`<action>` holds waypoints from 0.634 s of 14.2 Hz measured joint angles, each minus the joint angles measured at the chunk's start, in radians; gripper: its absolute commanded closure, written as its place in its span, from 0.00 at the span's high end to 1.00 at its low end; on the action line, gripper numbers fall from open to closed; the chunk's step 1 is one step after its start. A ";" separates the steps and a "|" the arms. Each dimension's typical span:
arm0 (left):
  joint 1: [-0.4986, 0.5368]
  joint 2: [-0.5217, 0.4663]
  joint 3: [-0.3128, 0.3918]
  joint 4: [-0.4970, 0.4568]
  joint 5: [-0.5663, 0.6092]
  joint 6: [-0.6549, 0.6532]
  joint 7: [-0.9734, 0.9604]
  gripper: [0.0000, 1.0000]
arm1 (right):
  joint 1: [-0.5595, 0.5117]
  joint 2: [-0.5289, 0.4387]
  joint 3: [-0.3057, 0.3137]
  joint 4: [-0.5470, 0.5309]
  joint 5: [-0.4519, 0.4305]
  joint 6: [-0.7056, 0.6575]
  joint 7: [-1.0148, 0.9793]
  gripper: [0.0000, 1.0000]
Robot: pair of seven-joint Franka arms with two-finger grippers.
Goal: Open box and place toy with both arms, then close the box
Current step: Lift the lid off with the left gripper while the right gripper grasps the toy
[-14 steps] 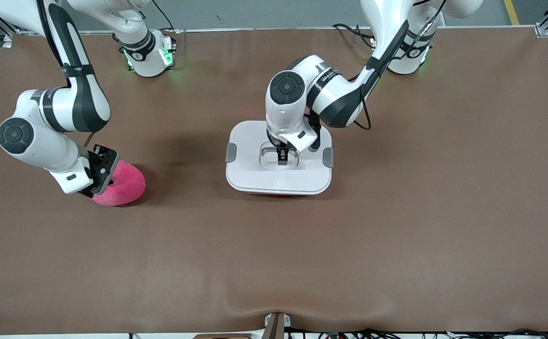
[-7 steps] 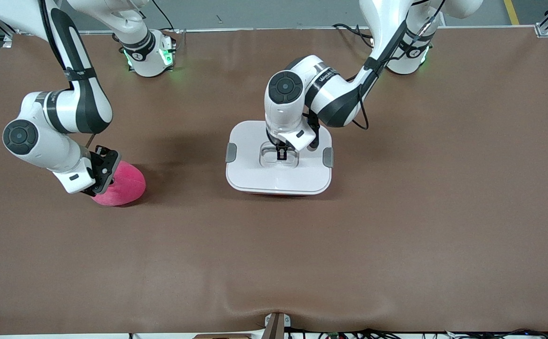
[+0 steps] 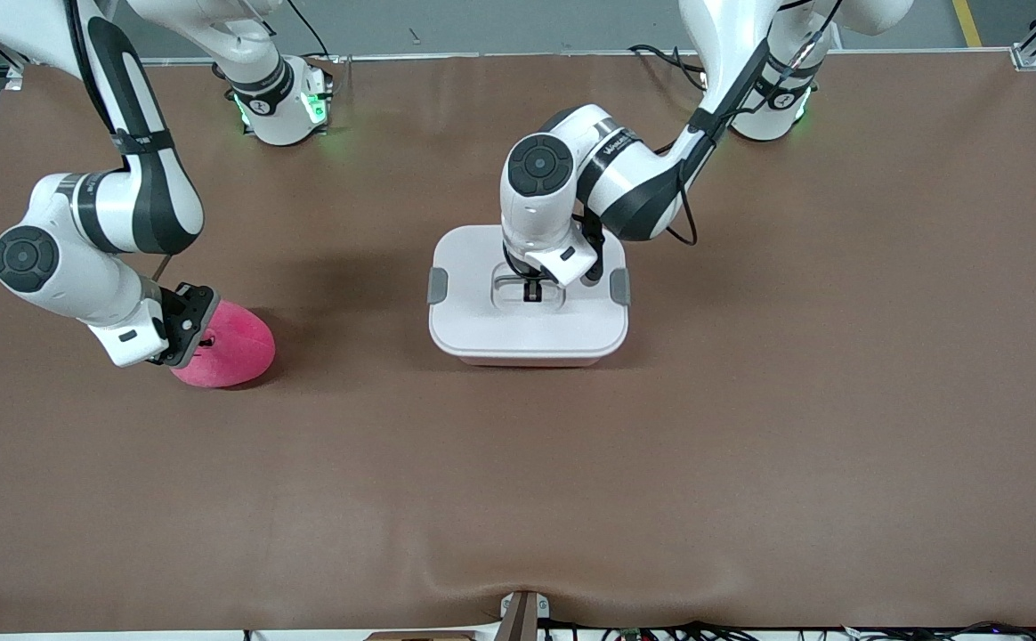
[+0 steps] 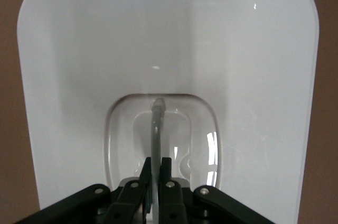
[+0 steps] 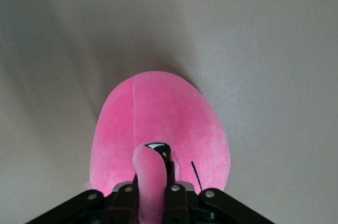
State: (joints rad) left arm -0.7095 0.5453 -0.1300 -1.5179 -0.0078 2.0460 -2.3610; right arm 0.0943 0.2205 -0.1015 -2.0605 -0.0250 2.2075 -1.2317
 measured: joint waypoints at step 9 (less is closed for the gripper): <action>0.003 -0.030 0.000 0.007 0.000 0.002 0.013 0.00 | 0.036 -0.006 0.012 0.090 0.000 -0.058 0.130 0.00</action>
State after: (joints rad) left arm -0.7060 0.5155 -0.1301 -1.5113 -0.0078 2.0484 -2.3478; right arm 0.1301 0.2144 -0.0892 -1.9705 -0.0250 2.1492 -1.1019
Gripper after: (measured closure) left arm 0.930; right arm 0.868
